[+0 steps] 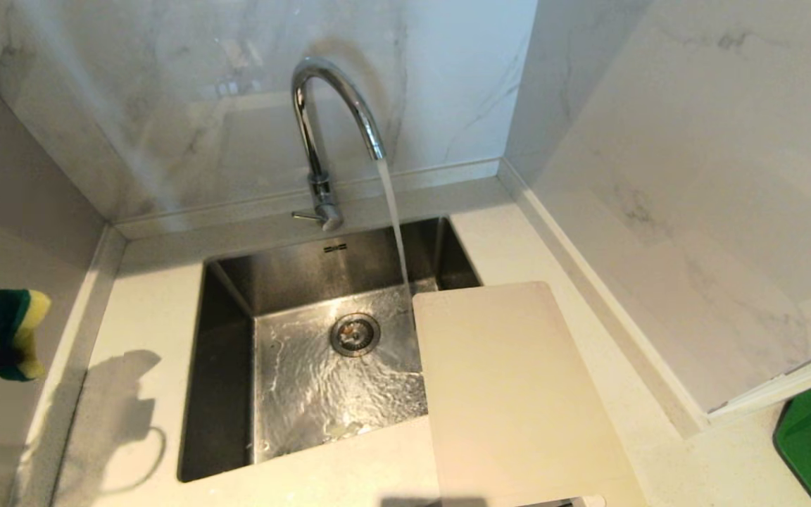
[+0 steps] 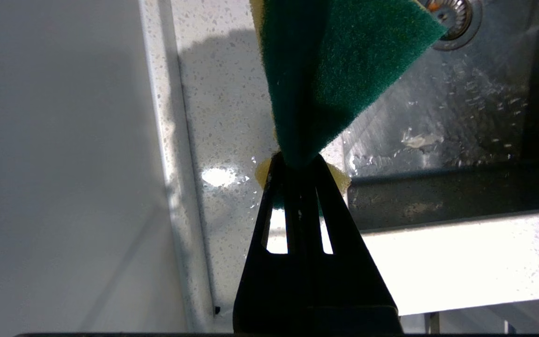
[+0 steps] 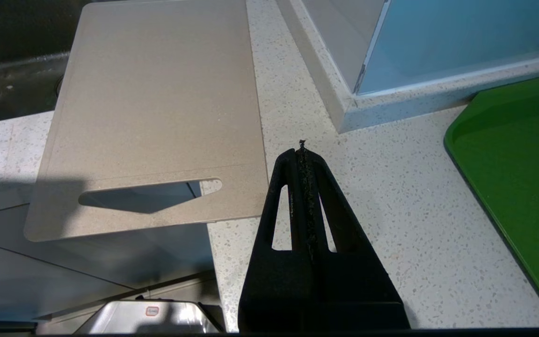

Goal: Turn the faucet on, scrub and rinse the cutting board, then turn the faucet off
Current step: Pick up the cutting board

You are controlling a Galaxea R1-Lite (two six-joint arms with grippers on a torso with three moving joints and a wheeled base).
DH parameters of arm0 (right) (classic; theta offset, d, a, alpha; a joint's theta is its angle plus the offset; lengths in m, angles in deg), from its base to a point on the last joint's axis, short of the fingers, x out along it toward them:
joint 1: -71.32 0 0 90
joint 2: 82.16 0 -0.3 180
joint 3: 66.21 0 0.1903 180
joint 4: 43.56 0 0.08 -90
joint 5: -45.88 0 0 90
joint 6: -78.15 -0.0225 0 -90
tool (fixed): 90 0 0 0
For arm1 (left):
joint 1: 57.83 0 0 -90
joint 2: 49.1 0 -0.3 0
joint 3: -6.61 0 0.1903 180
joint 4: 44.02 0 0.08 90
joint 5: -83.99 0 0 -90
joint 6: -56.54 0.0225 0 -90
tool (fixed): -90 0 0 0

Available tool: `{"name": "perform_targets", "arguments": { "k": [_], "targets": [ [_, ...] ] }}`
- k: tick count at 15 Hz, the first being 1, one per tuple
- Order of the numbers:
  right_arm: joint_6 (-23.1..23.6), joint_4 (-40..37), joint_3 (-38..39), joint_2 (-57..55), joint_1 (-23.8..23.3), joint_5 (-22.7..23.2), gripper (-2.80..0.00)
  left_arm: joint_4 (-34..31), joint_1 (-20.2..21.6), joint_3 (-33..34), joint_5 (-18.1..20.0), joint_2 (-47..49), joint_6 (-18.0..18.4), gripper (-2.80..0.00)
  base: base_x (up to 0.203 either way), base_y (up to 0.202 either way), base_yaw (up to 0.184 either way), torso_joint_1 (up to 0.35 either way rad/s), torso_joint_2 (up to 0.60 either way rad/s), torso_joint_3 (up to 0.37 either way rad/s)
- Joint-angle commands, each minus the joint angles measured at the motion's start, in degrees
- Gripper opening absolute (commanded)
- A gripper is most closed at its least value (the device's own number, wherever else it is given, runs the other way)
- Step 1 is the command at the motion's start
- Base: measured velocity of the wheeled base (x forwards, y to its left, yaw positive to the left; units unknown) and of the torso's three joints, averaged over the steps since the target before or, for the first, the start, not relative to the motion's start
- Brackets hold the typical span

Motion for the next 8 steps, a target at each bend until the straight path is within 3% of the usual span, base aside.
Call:
{"name": "perform_targets", "arguments": {
  "k": [1, 5, 8],
  "targets": [
    [0.01, 0.01, 0.0, 0.0, 0.01, 0.03, -2.8, -0.29, 0.05, 0.99, 0.55, -5.89, -0.06, -2.8, 0.0, 0.0, 0.0, 0.0, 0.0, 0.0],
    [0.01, 0.01, 0.0, 0.0, 0.01, 0.03, -2.8, -0.53, -1.47, 2.49, 1.63, -14.55, 0.41, -2.8, 0.0, 0.0, 0.0, 0.0, 0.0, 0.0],
    [0.01, 0.01, 0.0, 0.0, 0.01, 0.03, -2.8, -0.21, -4.56, 7.81, 1.46, -23.2, 1.32, -2.8, 0.0, 0.0, 0.0, 0.0, 0.0, 0.0]
  ]
}}
